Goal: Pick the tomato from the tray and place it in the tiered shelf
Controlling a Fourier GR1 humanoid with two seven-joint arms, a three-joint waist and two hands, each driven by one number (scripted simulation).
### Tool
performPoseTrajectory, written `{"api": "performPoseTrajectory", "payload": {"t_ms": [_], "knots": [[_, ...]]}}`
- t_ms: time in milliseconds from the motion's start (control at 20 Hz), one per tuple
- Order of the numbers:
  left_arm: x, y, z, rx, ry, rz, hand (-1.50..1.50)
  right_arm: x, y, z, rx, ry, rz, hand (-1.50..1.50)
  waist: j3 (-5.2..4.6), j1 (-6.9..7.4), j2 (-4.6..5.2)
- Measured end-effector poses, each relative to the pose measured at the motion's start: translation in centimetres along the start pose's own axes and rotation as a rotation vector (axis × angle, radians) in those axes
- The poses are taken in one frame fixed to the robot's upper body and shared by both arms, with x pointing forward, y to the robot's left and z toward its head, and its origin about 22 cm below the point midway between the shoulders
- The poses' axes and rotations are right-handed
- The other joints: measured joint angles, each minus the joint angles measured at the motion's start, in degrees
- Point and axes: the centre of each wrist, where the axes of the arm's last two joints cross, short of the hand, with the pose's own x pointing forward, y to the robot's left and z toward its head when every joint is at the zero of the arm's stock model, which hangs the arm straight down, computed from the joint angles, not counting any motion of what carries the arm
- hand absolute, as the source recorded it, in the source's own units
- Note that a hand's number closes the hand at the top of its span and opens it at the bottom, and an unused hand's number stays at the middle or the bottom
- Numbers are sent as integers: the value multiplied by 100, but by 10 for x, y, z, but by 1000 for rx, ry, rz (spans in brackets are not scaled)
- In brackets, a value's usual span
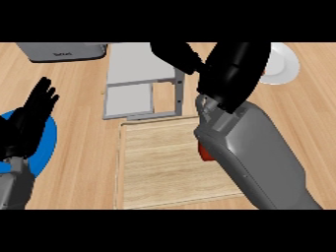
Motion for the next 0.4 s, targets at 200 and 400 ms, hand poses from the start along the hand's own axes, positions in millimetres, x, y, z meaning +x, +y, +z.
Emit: {"api": "performPoseTrajectory", "payload": {"t_ms": [200,400], "knots": [[-3,3,4,6,5,5,0,-7,-32,25,37,-43,-45,-150,-4,-11,8],[2,3,3,2,-3,3,0,-20,-60,54,75,-97,-38,-150,-9,-7,37]]}}
